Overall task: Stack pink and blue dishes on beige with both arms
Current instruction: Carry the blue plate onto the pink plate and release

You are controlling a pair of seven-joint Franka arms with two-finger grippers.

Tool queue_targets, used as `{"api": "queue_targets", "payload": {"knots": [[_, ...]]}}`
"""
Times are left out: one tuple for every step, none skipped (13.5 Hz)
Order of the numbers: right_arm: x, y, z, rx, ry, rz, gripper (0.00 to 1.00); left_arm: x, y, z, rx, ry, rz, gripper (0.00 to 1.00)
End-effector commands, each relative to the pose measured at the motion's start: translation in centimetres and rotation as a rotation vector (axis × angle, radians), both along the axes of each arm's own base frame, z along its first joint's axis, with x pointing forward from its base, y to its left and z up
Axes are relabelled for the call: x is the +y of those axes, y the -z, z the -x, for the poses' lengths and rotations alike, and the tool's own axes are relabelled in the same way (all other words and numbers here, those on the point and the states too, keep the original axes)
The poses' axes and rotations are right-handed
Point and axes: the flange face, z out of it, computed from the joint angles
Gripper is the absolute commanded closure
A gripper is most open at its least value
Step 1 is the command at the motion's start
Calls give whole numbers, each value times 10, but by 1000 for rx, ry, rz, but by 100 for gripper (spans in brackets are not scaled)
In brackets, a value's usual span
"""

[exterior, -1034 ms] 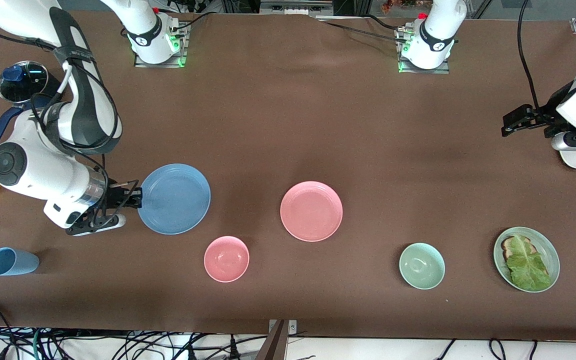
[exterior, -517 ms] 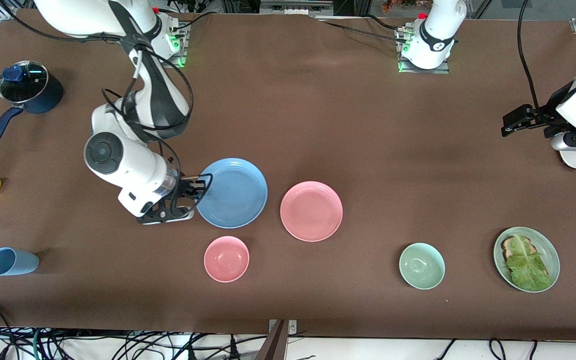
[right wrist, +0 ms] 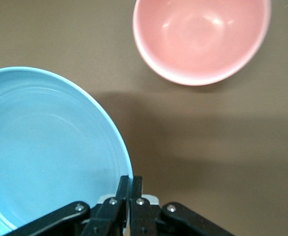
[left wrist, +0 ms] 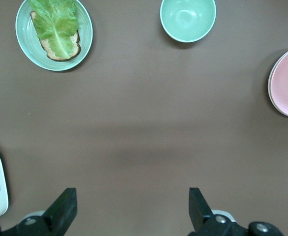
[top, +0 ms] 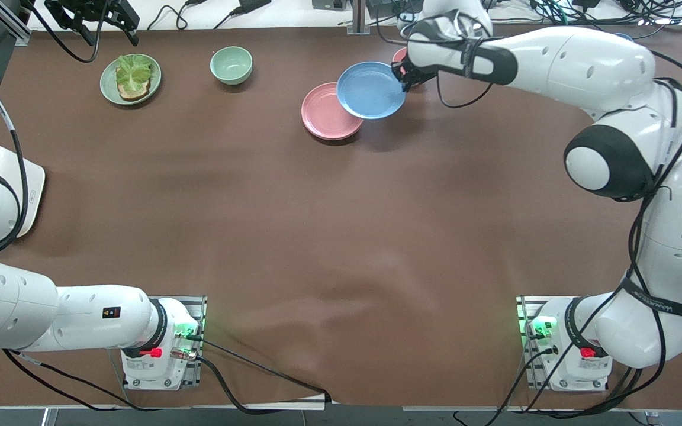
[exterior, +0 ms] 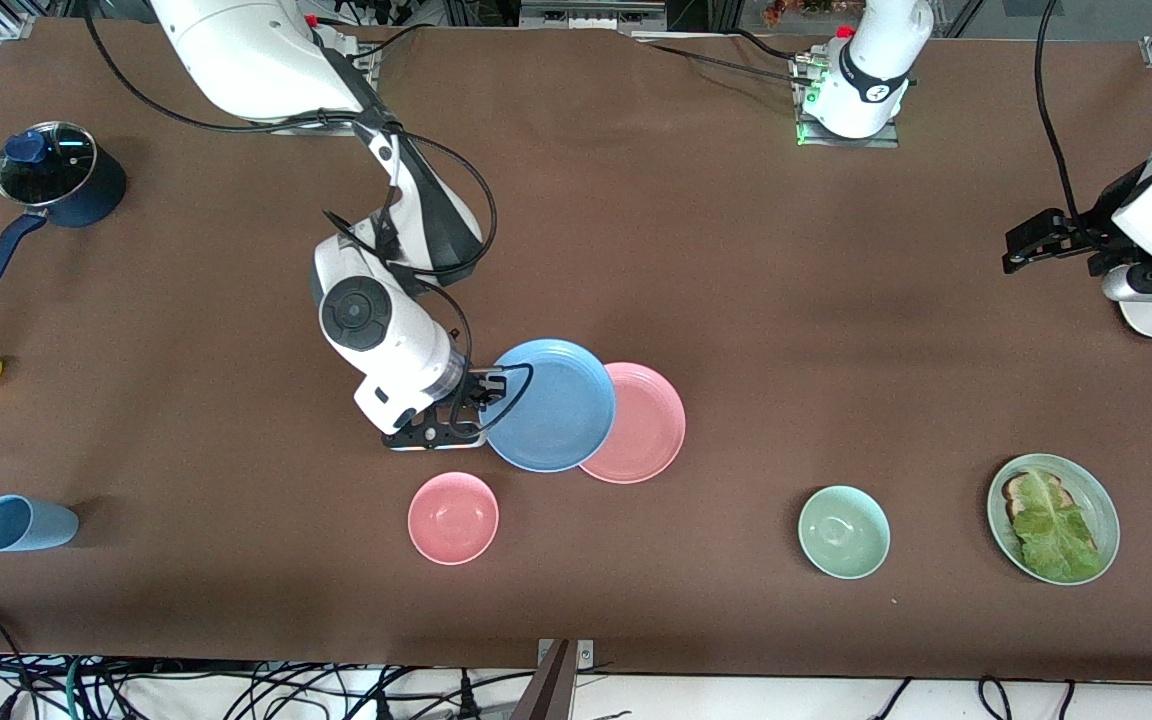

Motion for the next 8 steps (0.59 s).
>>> {"api": "queue_targets", "payload": {"knots": [[42,3,11,-37,40,8,100,-1,-5,-2,0,20,2,0],[50,8,15,-53,55,41,100,-1,-5,-2,0,20,2,0],[64,9,24,-70,63,66,100,-1,-5,-2,0,20,2,0],[74,10,32,-71,89,71,100,-1,-5,-2,2,20,2,0],[79,11,35,-64,128,66,100,-1,-5,-2,0,20,2,0],[86,12,40,-60,151,63,100,-1,-5,-2,0,20,2,0],[93,13,45,-61,169,59,100,-1,-5,-2,2,20,2,0],[100,19,50,-62,182,55,100,-1,-5,-2,0,20,2,0]]}}
